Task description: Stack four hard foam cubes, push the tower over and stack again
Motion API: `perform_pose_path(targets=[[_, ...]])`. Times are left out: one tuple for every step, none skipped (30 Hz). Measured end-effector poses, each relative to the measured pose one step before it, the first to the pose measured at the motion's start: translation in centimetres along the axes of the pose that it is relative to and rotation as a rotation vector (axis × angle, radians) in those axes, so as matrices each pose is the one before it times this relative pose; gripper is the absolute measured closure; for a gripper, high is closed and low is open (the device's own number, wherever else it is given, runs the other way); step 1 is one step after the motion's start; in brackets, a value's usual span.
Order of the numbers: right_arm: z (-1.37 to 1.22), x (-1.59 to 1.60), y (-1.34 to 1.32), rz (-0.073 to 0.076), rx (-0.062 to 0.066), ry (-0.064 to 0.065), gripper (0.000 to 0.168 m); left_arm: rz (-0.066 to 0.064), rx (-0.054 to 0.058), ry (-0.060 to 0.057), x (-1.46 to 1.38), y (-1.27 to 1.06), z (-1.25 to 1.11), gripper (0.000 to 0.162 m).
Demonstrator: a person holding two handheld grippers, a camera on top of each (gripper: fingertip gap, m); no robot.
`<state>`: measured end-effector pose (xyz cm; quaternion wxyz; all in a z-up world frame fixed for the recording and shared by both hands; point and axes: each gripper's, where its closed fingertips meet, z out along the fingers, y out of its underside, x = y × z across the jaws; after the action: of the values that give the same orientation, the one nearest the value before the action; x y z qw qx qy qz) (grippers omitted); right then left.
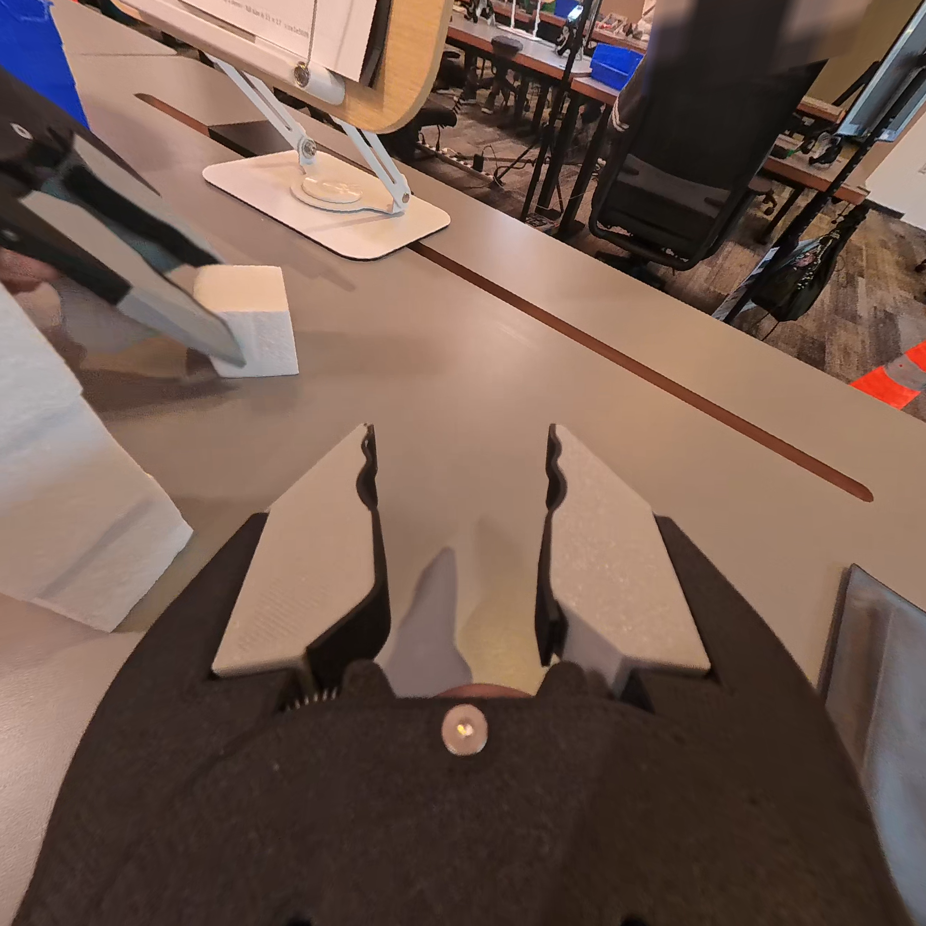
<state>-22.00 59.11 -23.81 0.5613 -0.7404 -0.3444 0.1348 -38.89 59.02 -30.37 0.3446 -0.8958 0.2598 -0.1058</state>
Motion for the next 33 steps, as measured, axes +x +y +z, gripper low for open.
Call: perform_pose_path(targets=[[0.018, 0.07, 0.047, -0.0009, -0.002, 0.0014, 0.103, 0.0106, 0.0002, 0.0043, -0.068, -0.136, 0.229, 0.105], [-0.001, 0.062, 0.028, 0.0, 0.0002, 0.0017, 0.103, 0.0069, 0.0082, 0.0025, -0.086, -0.286, -0.044, 0.106], [0.007, 0.048, 0.039, 0.0024, 0.0004, 0.0, 0.103, 0.0059, 0.0126, 0.0038, -0.066, -0.386, -0.306, 0.105], [0.036, 0.028, 0.075, 0.004, -0.0016, -0.0017, 0.103, 0.0069, 0.0121, 0.0136, 0.095, -0.433, -0.507, 0.105], [0.063, 0.008, 0.086, 0.0037, -0.0027, -0.0025, 0.103, 0.0073, 0.0074, 0.0177, 0.162, -0.427, -0.654, 0.105], [0.092, -0.032, 0.108, 0.0026, -0.0033, -0.0036, 0.103, 0.01, 0.0063, 0.008, 0.033, -0.488, -0.826, 0.106], [0.083, -0.051, 0.104, 0.0003, -0.0044, -0.0027, 0.103, 0.0165, 0.0058, 0.007, 0.045, -0.547, -0.992, 0.106], [0.082, -0.07, 0.082, -0.0024, -0.0043, -0.0021, 0.103, 0.0231, 0.0032, 0.0269, 0.401, -0.578, -1.115, 0.106], [0.071, -0.081, 0.066, -0.0043, -0.004, -0.0015, 0.103, 0.0253, 0.0067, 0.0345, 0.624, -0.713, -1.218, 0.106], [0.032, -0.098, 0.013, -0.005, -0.0023, -0.0012, 0.103, 0.0289, 0.0127, 0.0294, 0.683, -0.854, -1.245, 0.106], [0.008, -0.11, -0.011, -0.0047, -0.0005, -0.0016, 0.103, 0.0353, 0.0066, 0.0342, 0.891, -0.808, -1.221, 0.106], [0.0, -0.111, -0.044, -0.0041, -0.0001, -0.0018, 0.103, 0.036, -0.0019, 0.0305, 0.935, -0.74, -1.098, 0.105], [-0.001, -0.078, -0.029, -0.0039, -0.0001, -0.0007, 0.103, 0.0328, -0.0047, 0.0152, 0.754, -0.73, -0.976, 0.105], [-0.002, -0.076, -0.019, -0.0034, 0.0001, -0.0007, 0.103, 0.0295, -0.0099, 0.0166, 0.806, -0.661, -0.82, 0.105], [-0.001, -0.064, -0.003, -0.0026, -0.001, -0.0009, 0.102, 0.0225, -0.009, 0.036, 1.096, -0.667, -0.674, 0.105], [-0.005, -0.032, 0.011, -0.0017, -0.0007, -0.0001, 0.102, 0.0135, -0.0034, 0.0433, 1.213, -0.711, -0.508, 0.105], [0.001, -0.028, 0.021, -0.0009, -0.0006, -0.0002, 0.102, 0.0101, -0.0046, 0.0335, 1.052, -0.661, -0.358, 0.105], [-0.001, -0.006, 0.051, 0.0, -0.0017, 0.0, 0.102, 0.0148, -0.0097, 0.0257, 0.937, -0.525, -0.229, 0.105], [-0.001, 0.023, 0.045, 0.0009, -0.0015, 0.0004, 0.102, 0.022, -0.0113, 0.0251, 0.922, -0.443, -0.138, 0.105], [-0.002, 0.044, 0.028, 0.0014, -0.0005, 0.0005, 0.102, 0.0233, -0.0071, 0.0199, 0.812, -0.45, -0.064, 0.105], [-0.016, 0.038, 0.018, 0.0021, -0.0001, 0.0002, 0.102, 0.0173, -0.0063, 0.019, 0.724, -0.389, 0.0, 0.105], [-0.031, 0.038, -0.022, 0.0024, 0.0012, 0.0, 0.102, 0.0097, -0.0112, 0.0229, 0.685, -0.249, 0.092, 0.105], [-0.045, 0.041, -0.063, 0.0025, 0.0025, -0.0002, 0.102, 0.0036, -0.0103, 0.0159, 0.515, -0.188, 0.173, 0.105], [-0.053, 0.015, -0.079, 0.0021, 0.0037, -0.0003, 0.102, 0.0002, -0.0085, 0.0057, 0.287, -0.127, 0.234, 0.105], [-0.044, 0.023, -0.077, 0.0013, 0.0031, -0.0001, 0.102, -0.0004, -0.0096, 0.0025, 0.181, -0.043, 0.291, 0.105], [-0.03, 0.016, -0.059, 0.0008, 0.0018, -0.0002, 0.102, -0.0009, -0.0074, 0.003, 0.16, 0.006, 0.283, 0.105], [-0.027, -0.017, -0.046, 0.0005, 0.0011, -0.0011, 0.102, -0.0019, -0.0026, 0.004, 0.149, -0.015, 0.245, 0.105], [-0.015, -0.016, -0.029, -0.0004, 0.001, -0.0006, 0.102, -0.0013, 0.001, 0.0076, 0.174, -0.031, 0.225, 0.105], [-0.024, -0.002, -0.04, -0.001, 0.0012, 0.0004, 0.102, -0.0007, 0.0019, 0.0129, 0.247, -0.009, 0.202, 0.105], [-0.017, -0.003, -0.041, -0.0008, 0.0012, 0.0, 0.102, -0.0019, 0.0011, 0.0138, 0.239, 0.016, 0.196, 0.105], [-0.004, -0.018, -0.029, -0.0002, 0.0006, -0.0006, 0.102, -0.004, -0.0022, 0.0085, 0.134, 0.069, 0.188, 0.105], [-0.009, -0.017, -0.012, 0.0002, 0.0003, -0.0008, 0.102, -0.0037, -0.0061, 0.0034, 0.055, 0.107, 0.175, 0.105], [-0.001, -0.005, -0.015, -0.0002, 0.0004, -0.0005, 0.102, 0.0002, -0.0084, 0.0023, 0.055, 0.138, 0.152, 0.105]])
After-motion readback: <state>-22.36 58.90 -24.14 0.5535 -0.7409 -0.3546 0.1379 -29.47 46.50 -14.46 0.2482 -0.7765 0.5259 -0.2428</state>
